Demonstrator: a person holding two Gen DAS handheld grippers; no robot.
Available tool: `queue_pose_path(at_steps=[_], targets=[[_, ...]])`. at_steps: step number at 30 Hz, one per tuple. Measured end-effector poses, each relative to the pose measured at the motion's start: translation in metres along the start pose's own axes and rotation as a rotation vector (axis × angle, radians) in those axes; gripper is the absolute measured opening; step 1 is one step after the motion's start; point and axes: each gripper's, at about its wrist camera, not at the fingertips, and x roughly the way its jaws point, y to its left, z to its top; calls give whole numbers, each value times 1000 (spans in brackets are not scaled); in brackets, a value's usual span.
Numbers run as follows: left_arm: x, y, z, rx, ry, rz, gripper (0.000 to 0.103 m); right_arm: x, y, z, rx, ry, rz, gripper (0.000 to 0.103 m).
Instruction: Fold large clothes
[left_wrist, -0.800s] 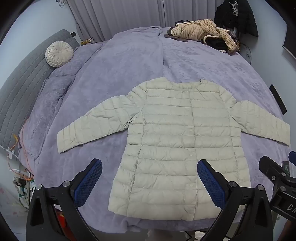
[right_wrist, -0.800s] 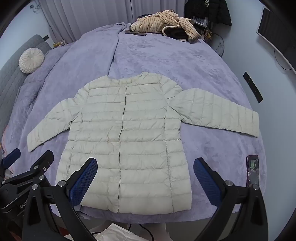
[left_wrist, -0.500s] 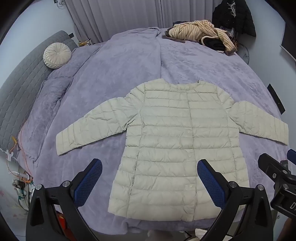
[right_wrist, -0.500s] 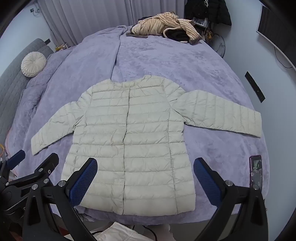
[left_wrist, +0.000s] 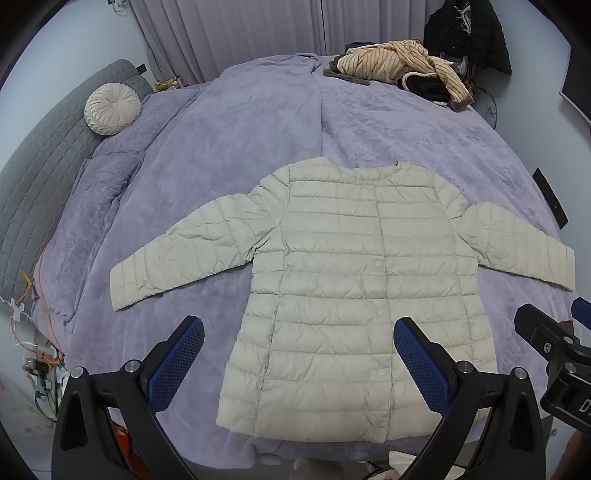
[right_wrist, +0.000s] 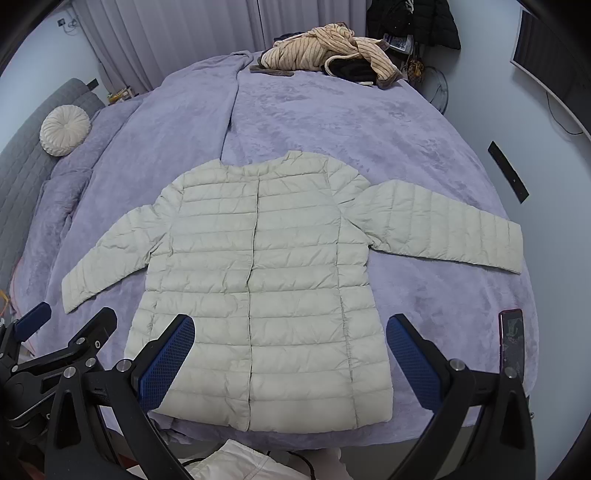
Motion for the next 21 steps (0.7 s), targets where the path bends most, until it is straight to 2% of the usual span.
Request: queue_pose_path(at_steps=[21], targets=[[2,5,-4,-11,13,-13,103,3,5,-2,-4,4,-4,103]])
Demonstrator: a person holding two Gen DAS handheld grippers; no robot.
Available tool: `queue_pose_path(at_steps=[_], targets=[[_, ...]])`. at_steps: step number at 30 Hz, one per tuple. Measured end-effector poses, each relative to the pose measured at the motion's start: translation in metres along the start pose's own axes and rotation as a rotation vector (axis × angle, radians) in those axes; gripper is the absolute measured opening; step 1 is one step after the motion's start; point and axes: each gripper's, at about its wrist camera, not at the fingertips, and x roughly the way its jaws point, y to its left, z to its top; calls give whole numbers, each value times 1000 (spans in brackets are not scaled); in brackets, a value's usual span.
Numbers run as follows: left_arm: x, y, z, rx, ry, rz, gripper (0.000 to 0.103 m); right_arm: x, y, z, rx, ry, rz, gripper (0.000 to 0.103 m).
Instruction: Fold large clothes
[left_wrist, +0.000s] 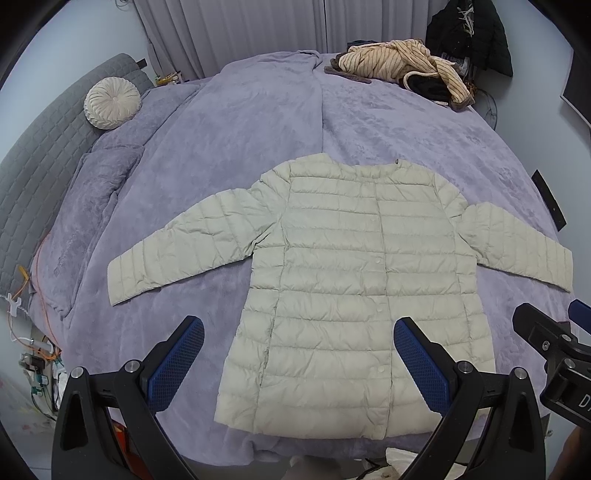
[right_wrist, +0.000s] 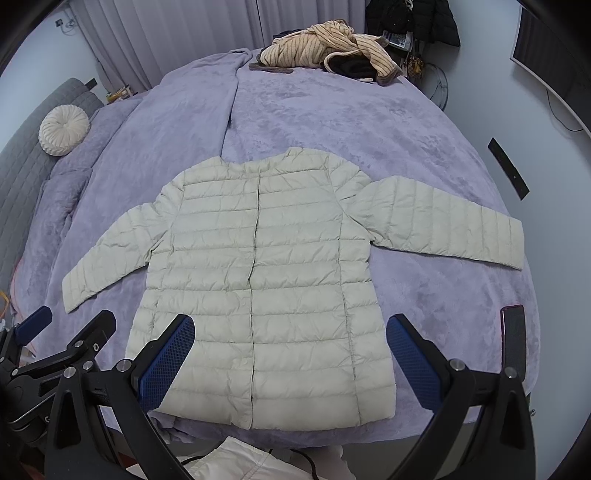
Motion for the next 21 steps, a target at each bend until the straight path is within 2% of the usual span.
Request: queue_pose_path(at_steps=[21], targets=[[1,1,-2,1,0,-4,103,3,6,-3,9,14,-7,103]])
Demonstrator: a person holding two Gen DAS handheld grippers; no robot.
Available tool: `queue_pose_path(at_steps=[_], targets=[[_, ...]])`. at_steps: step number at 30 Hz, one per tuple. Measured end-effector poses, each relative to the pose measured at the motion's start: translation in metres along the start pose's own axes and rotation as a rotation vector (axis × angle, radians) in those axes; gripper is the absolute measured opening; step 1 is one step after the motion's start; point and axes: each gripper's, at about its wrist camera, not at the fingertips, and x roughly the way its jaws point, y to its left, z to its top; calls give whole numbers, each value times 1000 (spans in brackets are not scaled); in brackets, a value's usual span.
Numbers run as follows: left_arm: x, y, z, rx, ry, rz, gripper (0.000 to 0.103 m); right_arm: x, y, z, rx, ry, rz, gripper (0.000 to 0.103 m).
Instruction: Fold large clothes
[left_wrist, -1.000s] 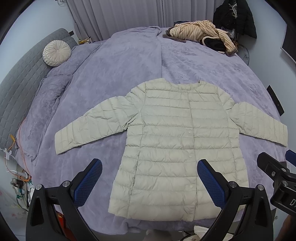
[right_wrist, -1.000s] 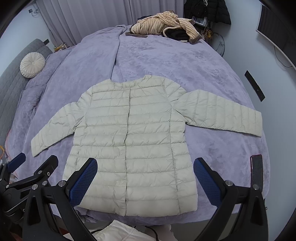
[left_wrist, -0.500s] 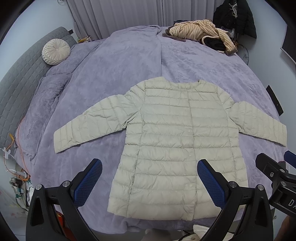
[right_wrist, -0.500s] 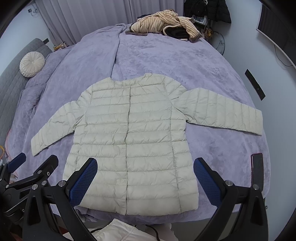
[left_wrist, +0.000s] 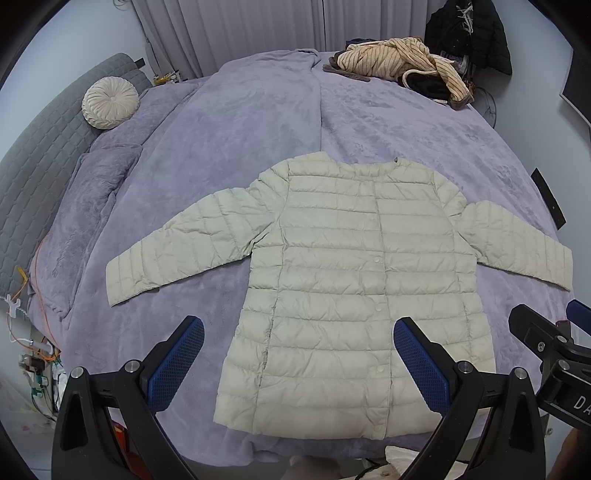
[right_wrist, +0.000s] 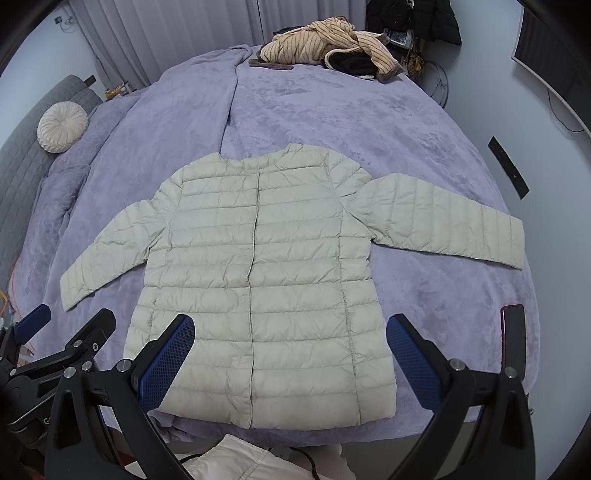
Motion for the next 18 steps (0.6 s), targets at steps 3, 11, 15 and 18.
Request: queue_pose_path(at_steps=[3,11,15,18], targets=[[0,0,0,0,0,0,103,0,0,0,0,0,0,103],[2,2,-1,-4,3,-1,103,1,0,0,0,0,1,103],[3,3,-1,-4,4,-1,103,1,1,0,0,1,1,103],[3,3,0,-6,6,-1,103,3,1,0,-2,5,1,103]])
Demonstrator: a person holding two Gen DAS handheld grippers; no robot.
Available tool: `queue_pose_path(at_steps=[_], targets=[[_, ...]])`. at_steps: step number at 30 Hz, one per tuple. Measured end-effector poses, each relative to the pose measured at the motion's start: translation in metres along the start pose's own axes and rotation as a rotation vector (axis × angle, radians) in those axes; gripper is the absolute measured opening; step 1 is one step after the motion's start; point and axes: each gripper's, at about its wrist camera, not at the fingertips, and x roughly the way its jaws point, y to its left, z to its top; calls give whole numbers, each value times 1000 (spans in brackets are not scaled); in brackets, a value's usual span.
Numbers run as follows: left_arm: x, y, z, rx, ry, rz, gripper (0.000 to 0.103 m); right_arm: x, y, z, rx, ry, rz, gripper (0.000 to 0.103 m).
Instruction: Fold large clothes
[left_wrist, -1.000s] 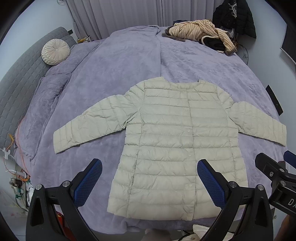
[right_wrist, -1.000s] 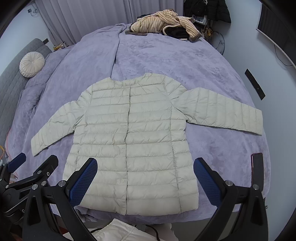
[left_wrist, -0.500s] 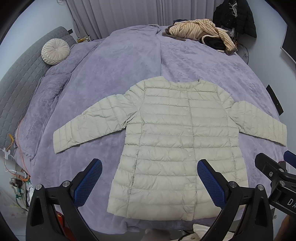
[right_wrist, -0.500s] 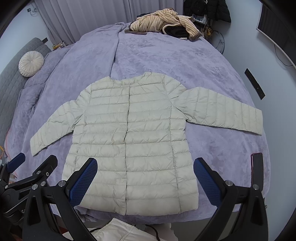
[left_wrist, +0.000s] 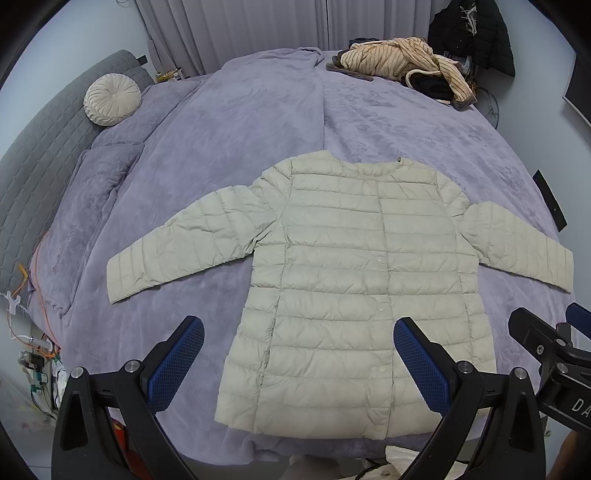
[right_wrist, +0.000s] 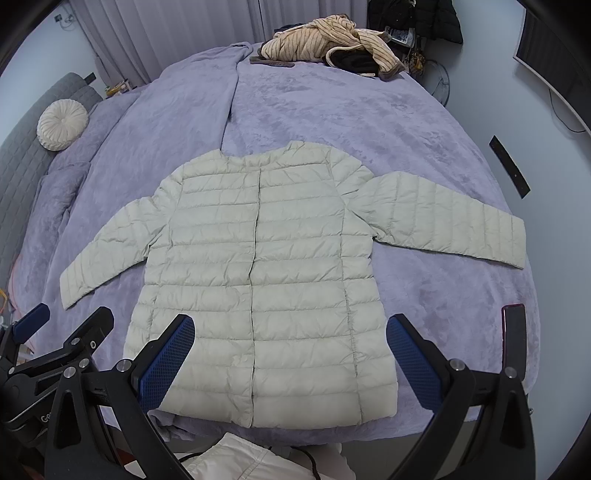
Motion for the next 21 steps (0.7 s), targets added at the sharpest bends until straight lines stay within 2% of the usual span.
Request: queue_pose_path(at_steps=[21], targets=[[-2,8,2,-15,4,-1,103,0,-1,0,14,18,8,103]])
